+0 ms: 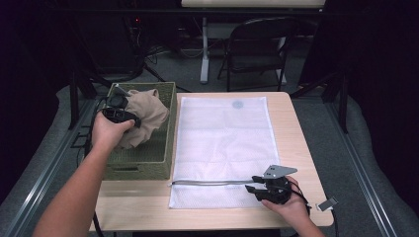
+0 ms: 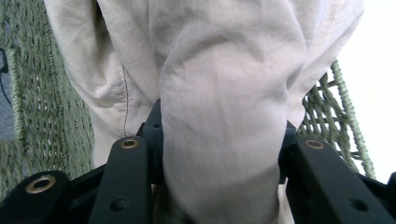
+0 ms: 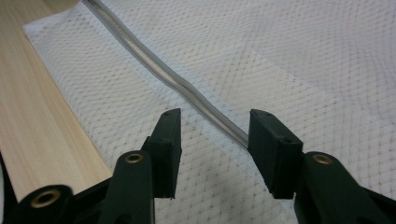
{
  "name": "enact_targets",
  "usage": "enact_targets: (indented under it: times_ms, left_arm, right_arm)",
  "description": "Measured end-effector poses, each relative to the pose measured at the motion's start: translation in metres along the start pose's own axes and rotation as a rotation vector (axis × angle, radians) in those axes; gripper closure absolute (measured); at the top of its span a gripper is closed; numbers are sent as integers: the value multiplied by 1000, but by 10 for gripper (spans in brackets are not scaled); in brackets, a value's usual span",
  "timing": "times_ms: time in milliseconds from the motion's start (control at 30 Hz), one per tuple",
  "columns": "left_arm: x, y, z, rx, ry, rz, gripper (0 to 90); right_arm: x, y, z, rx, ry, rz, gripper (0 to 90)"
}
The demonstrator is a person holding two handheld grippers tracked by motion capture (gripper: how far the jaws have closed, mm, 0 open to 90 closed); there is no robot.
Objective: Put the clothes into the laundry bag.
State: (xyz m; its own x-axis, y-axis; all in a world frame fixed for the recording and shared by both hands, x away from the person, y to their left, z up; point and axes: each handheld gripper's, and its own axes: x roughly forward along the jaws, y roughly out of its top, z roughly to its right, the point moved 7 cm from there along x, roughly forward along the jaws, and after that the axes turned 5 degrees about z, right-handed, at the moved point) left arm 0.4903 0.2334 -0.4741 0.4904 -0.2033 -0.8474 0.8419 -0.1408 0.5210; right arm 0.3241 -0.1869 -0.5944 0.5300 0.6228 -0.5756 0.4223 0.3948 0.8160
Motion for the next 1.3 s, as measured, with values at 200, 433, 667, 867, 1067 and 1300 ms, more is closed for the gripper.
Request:
enact_targets:
  times_ms: [200, 433, 667, 867, 1067, 1300]
  left_arm:
    - [-11, 2, 4, 14, -13, 9, 562]
    - [-28, 1, 14, 55, -27, 32, 561]
    - [-36, 0, 23, 84, -41, 29, 561]
    - [-39, -1, 31, 107, -52, 34, 561]
    - [-40, -3, 35, 120, -61, 28, 561]
    - [-40, -5, 38, 124, -72, 23, 561]
  right_arm:
    - [0, 7, -11, -64, 29, -30, 659]
    - [10, 17, -23, -99, 87, -65, 723]
    - [32, 32, -23, -133, 117, -97, 773]
    - [51, 36, -14, -137, 104, -117, 785]
    - [68, 35, -7, -126, 105, -126, 781]
    - [73, 32, -8, -128, 130, -139, 765]
